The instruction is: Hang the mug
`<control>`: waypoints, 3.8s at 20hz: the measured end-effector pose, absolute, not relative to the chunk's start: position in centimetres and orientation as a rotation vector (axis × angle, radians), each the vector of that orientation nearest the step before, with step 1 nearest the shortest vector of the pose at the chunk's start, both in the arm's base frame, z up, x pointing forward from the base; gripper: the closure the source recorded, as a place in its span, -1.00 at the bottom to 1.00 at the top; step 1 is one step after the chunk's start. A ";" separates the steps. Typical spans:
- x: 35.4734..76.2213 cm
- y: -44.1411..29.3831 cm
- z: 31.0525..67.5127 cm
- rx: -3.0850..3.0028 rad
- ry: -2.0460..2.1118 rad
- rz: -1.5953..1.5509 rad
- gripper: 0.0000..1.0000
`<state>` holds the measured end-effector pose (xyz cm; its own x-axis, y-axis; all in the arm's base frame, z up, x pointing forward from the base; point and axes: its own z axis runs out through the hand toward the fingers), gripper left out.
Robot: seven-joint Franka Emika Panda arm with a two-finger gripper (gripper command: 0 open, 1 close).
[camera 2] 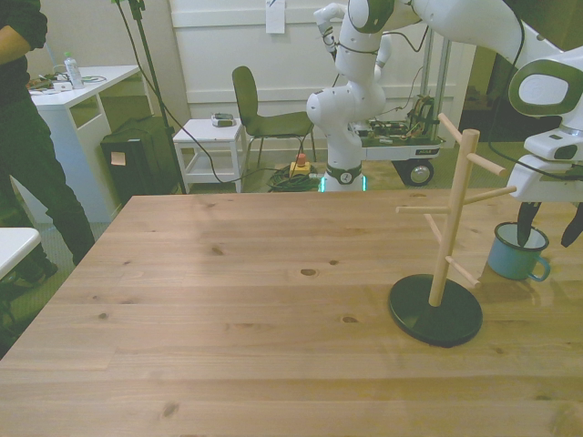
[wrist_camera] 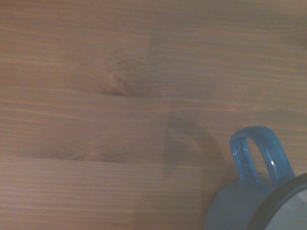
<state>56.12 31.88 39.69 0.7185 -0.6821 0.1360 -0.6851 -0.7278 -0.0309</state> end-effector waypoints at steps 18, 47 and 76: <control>57.3 30.5 39.2 2.854 -1.175 0.211 1.00; 56.6 28.4 45.3 2.818 -1.355 0.322 1.00; 58.2 21.1 56.2 2.777 -1.522 0.440 1.00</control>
<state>58.16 21.13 56.19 0.5093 -0.8340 0.2122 -0.8187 -0.5455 -0.1791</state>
